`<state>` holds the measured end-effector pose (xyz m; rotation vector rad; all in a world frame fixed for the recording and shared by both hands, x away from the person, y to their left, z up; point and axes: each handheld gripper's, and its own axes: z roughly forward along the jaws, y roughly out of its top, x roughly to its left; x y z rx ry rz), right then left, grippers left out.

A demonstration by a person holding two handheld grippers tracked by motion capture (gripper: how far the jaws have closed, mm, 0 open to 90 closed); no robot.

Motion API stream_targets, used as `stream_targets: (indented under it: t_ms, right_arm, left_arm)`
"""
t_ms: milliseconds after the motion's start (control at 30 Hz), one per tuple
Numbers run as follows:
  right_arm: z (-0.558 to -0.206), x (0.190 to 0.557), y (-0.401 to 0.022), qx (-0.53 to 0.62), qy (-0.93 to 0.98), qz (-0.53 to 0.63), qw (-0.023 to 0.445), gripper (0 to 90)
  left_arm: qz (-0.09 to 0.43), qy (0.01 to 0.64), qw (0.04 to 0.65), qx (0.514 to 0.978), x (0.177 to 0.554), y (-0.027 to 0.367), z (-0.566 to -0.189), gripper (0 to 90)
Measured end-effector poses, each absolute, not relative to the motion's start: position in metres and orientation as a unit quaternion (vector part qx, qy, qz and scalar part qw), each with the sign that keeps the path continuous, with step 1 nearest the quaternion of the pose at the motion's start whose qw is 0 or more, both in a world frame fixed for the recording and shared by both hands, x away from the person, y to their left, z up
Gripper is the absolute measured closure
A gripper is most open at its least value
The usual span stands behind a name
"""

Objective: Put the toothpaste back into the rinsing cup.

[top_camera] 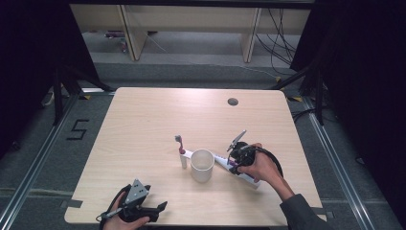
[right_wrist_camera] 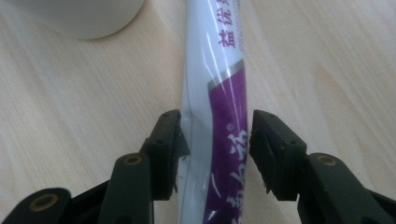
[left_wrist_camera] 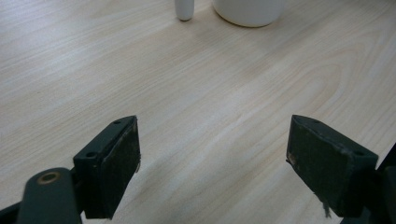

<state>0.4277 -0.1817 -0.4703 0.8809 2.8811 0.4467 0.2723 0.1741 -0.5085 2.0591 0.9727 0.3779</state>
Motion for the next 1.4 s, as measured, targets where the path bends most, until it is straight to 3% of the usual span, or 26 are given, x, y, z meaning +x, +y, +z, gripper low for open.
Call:
stream_targets:
  t_ms: [633,767,1400]
  right_arm:
    - [-0.474,0.437,-0.175,0.291,0.951,0.103,0.009,63.1]
    - [-0.468,0.438,-0.180,0.285,0.952,0.112,0.001,76.4]
    - [-0.471,0.440,-0.175,0.264,0.964,0.025,-0.004,76.6]
  left_arm:
    - [0.154,0.382,0.396,0.820,0.273,0.175,-0.507,18.0]
    - [0.149,0.386,0.401,0.817,0.273,0.173,-0.508,18.0]
    - [0.150,0.381,0.401,0.820,0.272,0.171,-0.509,18.6]
